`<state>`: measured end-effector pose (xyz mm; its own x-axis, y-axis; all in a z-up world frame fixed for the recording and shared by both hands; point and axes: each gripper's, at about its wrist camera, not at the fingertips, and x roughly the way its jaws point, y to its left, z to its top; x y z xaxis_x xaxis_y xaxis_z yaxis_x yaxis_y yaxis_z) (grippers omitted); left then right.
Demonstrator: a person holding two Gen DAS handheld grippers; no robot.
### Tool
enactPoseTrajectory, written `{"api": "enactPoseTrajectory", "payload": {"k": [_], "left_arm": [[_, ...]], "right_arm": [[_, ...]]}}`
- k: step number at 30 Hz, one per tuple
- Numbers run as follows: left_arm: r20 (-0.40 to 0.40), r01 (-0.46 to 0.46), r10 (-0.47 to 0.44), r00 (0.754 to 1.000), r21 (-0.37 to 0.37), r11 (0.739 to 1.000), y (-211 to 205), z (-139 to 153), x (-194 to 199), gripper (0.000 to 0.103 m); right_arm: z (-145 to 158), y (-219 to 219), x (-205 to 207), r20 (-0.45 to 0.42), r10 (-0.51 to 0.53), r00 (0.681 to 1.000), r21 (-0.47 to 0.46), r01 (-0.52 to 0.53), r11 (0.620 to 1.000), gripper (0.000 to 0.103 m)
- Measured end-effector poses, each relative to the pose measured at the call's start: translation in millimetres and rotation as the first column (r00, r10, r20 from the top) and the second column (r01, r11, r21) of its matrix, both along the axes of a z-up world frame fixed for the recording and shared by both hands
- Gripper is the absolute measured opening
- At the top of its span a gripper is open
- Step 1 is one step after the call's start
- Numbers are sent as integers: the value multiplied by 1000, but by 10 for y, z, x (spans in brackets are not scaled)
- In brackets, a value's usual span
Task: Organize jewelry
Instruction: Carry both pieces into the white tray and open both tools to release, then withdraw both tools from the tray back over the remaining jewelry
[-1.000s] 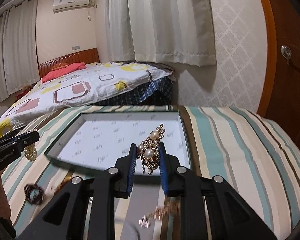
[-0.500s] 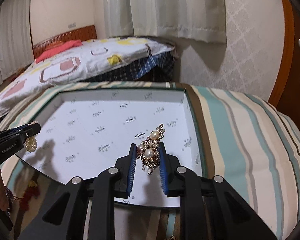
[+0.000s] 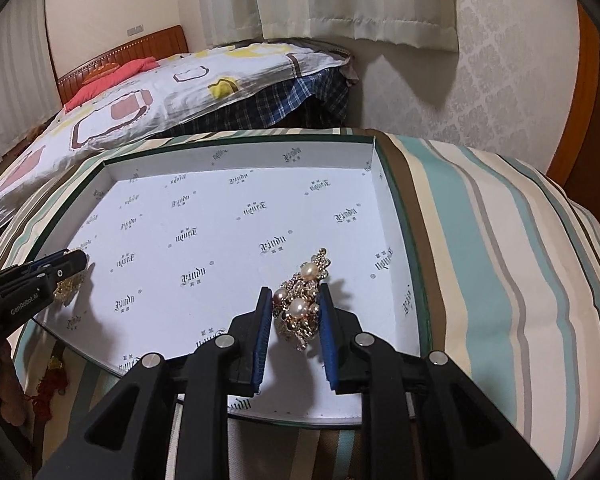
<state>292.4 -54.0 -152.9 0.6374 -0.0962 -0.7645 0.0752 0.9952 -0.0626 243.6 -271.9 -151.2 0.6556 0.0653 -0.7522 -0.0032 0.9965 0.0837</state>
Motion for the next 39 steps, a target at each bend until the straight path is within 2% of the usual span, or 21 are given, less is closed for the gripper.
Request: {"api": "enactPoseTrajectory", "payload": {"k": [1,3,6,8,16,19,30,39], "left_arm": [[-1,-1,1,1000,-2,1000,3,1,-1,37],[2,8,-8,1000,-6,1000,-9,3,-4,41],[18,18,-18,1000,8,1000,-53,25,-26,49],[34,16,-17,999,21,1000,-76,47,-45,59],[49,5,-7,999,30,1000,-86,79,-49,70],[54,7,-9,999,32,999,-87,89,-55,77],[106,24,-30,994,58,998,-138,240,-167,82],[200,6,-14,980,38,999,-26,549,-533,82]], "right_arm": [[5,0,-2,3,0,1000,-2,0,1000,31],[19,-2,7,9,-1,1000,-8,1,1000,40],[21,-17,1,12,-4,1000,-2,4,1000,41],[23,-24,3,12,-6,1000,2,6,1000,41],[46,-6,-8,29,-6,1000,-6,6,1000,50],[55,-12,-7,34,-7,999,-5,7,1000,55],[165,22,-76,68,-2,998,-3,2,1000,61],[383,91,-365,115,-13,993,-3,14,1000,61]]}}
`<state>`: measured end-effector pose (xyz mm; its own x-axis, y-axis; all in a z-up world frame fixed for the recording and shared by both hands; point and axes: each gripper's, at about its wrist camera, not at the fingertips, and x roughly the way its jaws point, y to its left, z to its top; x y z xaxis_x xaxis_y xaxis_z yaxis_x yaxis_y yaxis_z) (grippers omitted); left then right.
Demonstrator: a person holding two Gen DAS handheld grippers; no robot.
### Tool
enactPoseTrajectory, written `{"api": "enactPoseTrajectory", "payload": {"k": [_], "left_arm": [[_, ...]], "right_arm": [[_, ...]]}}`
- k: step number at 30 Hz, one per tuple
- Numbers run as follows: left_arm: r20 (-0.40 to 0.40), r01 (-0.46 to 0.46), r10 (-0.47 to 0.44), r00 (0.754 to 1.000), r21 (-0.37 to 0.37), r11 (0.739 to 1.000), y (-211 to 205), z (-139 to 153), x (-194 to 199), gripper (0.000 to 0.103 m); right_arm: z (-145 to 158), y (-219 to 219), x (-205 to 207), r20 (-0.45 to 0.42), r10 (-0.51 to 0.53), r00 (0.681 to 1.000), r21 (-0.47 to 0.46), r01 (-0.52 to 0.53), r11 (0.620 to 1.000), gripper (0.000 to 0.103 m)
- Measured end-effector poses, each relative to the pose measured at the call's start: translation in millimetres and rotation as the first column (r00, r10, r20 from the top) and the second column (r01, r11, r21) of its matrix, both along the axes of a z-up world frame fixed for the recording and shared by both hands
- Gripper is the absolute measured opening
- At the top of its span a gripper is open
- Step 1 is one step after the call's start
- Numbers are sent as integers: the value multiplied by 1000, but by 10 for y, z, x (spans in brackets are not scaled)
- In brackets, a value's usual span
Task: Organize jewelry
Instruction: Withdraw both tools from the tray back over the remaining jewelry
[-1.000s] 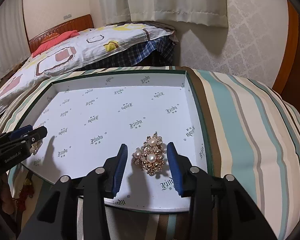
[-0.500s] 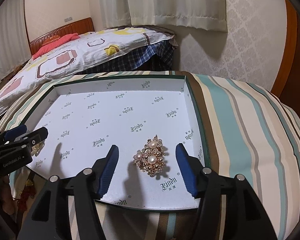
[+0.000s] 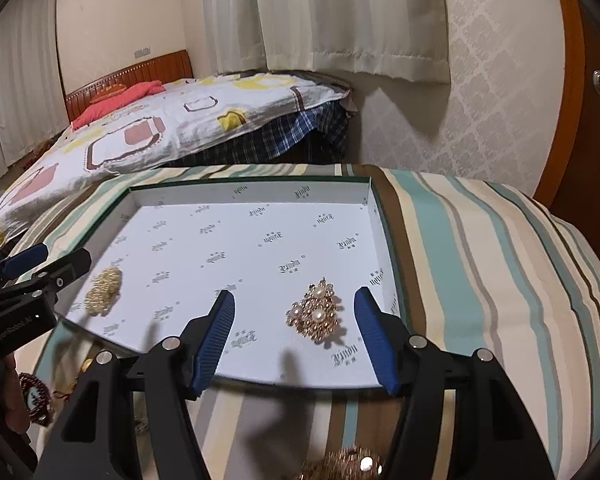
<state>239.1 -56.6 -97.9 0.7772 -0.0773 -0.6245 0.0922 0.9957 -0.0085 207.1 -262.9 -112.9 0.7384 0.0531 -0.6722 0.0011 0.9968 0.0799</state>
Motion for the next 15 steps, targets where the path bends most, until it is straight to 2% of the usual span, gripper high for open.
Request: {"api": "enactPoseTrajectory", "payload": {"k": [8,15], "left_arm": [[31,-25,26,999,-37,999,185,118,-462,82],[25,-40,41,999,-46,998,346,114,-851,82]], "right_arm": [[148,109,-526,46,-11,999,-19,11,1000,61],[112,188,-952,34,-7,999,-15,8,1000,61]]}}
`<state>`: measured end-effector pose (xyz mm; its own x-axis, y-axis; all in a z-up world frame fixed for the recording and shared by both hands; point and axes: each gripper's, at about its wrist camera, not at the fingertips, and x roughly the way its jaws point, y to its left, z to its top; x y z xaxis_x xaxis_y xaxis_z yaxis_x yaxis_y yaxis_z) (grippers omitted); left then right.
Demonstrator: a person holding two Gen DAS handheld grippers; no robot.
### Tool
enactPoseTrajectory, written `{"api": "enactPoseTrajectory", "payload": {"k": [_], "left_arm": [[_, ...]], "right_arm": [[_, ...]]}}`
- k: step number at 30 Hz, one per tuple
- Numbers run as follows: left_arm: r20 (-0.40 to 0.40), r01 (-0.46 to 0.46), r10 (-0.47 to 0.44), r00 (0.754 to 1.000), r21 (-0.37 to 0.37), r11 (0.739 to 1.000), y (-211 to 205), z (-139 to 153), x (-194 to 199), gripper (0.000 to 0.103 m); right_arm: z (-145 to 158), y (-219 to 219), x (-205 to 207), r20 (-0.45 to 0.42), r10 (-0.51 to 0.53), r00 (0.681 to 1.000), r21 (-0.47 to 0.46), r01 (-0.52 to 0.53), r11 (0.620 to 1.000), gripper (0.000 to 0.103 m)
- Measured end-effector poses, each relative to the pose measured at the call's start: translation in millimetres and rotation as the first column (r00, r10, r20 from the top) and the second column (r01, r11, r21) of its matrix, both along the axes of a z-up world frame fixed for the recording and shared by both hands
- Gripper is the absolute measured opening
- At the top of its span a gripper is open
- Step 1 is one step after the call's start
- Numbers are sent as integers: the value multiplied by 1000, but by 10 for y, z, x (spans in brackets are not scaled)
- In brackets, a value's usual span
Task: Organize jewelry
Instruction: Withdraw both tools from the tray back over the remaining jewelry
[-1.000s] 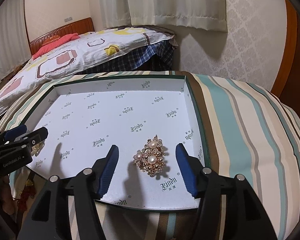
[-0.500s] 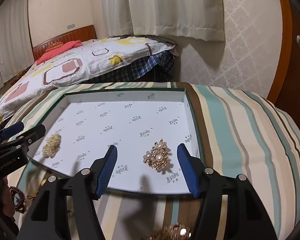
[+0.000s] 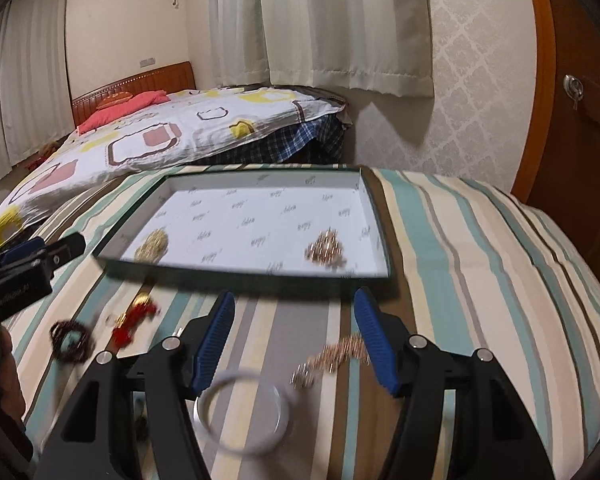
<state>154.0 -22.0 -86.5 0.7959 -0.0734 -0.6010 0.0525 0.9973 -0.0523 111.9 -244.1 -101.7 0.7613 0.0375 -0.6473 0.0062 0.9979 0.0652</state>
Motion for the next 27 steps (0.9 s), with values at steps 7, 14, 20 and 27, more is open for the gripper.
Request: {"api": "enactPoseTrajectory", "payload": {"k": [7,14,20,27], "left_arm": [[7,0,0,1000,22,1000,97,-15,-412,82],[-1,-11,11,1000,28,1000,184,-73,-709,82],[-6,-16,17,1000,32,999,237,-124,-878,82],[-21,-29,30,999,26,999,322,-171,-982,82]], "right_arm": [[-89,84,-362,-8,4,1000,8,-3,1000,61],[-164,167,-616,-7,18,1000,24,-18,1000,59],[-233,300,-720,-18,53,998,37,-52,998,56],[-375,516,-749,-58,113,992,35,-111,993,50]]}}
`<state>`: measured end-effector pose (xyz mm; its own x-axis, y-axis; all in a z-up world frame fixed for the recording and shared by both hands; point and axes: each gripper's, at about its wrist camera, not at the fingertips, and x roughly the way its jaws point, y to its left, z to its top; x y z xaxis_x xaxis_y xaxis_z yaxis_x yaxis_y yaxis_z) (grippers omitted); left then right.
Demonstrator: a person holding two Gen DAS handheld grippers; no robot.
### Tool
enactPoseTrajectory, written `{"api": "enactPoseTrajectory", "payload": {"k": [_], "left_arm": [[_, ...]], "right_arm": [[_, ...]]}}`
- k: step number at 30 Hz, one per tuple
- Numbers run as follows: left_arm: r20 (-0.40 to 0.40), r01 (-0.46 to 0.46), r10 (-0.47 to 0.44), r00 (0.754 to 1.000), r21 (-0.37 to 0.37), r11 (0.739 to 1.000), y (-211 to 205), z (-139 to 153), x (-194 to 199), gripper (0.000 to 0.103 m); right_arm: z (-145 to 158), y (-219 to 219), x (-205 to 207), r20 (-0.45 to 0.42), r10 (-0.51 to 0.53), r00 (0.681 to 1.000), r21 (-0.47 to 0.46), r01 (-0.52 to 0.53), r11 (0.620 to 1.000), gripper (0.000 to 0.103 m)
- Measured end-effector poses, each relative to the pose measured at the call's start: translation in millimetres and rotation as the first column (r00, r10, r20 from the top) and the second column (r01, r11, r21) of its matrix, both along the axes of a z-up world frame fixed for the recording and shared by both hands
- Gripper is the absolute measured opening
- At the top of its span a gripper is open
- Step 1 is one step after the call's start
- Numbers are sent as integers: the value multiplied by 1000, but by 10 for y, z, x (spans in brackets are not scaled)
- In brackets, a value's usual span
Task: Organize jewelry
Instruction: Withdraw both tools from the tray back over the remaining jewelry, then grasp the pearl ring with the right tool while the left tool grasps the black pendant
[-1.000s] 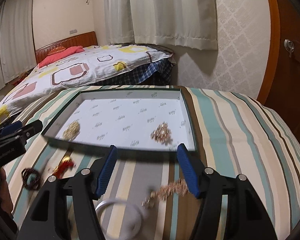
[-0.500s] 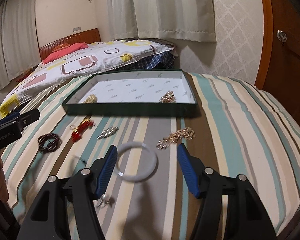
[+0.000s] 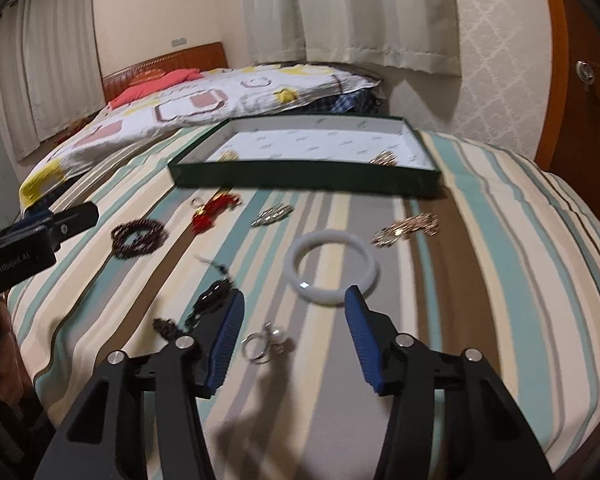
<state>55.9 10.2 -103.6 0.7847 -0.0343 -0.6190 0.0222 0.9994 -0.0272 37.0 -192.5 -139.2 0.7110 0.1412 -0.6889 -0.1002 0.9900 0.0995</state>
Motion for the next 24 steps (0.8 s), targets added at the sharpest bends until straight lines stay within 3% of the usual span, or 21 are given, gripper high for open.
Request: {"api": "enactPoseTrajectory", "payload": {"k": [11,14,18,23,24], "left_arm": [[-17,-21,20,1000,-15,1000,89,-62,-42,82],[-20,-22,21,1000,-14,1000,86,-67,-41,82],[-31,-24,23,999,-14,1000,99,-97,-32,82],[-42,-22,22,999,-14,1000,88,-126,-23,82],[-43,-21,20,999,-14,1000,82,-130,-22,82]], "right_arm": [[-131,93,26,-53,19,998,-21,-20,1000,44],[-159,95,35,-67,20,998,-24,-21,999,40],[-175,106,33,-76,31,997,-24,-33,999,27],[-165,101,23,-73,33,997,-23,-35,999,25],[-154,90,20,-69,32,997,-24,-34,999,19]]}}
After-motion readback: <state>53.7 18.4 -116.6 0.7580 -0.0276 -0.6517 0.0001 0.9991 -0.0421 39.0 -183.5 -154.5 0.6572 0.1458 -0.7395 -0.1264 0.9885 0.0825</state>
